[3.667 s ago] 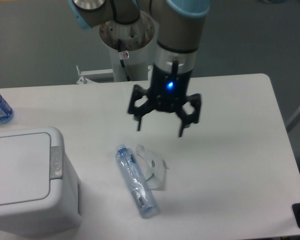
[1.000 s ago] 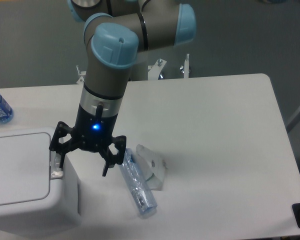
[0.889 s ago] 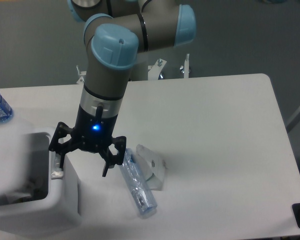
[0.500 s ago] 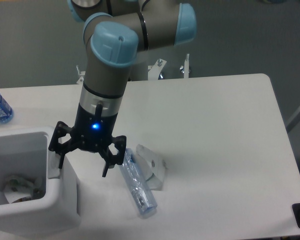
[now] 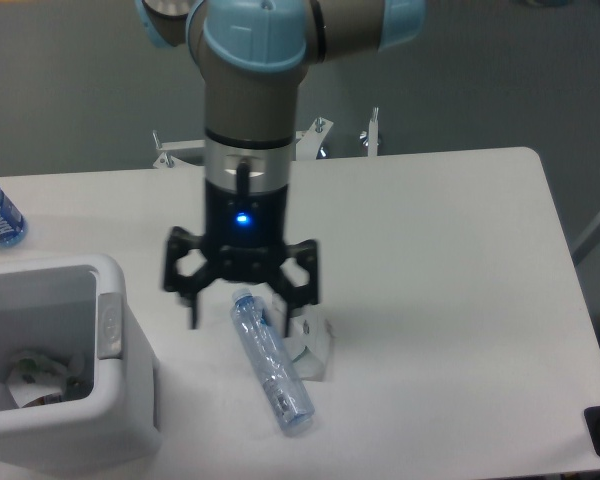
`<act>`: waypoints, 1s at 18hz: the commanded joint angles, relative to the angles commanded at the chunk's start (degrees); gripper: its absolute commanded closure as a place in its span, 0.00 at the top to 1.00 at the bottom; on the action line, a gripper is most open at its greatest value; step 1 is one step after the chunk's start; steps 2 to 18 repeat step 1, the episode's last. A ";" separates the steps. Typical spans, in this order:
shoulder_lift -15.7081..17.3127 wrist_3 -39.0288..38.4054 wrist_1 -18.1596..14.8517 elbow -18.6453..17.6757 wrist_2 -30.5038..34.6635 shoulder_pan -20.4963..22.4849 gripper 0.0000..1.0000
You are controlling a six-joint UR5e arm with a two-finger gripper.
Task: Open the trash can
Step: 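Lift the gripper up and away from the opened trash can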
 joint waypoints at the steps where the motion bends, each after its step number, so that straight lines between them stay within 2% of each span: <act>1: 0.00 2.82 -1.32 -0.18 0.45 0.88 1.00; 18: 0.00 2.82 -1.32 -0.18 0.45 0.88 1.00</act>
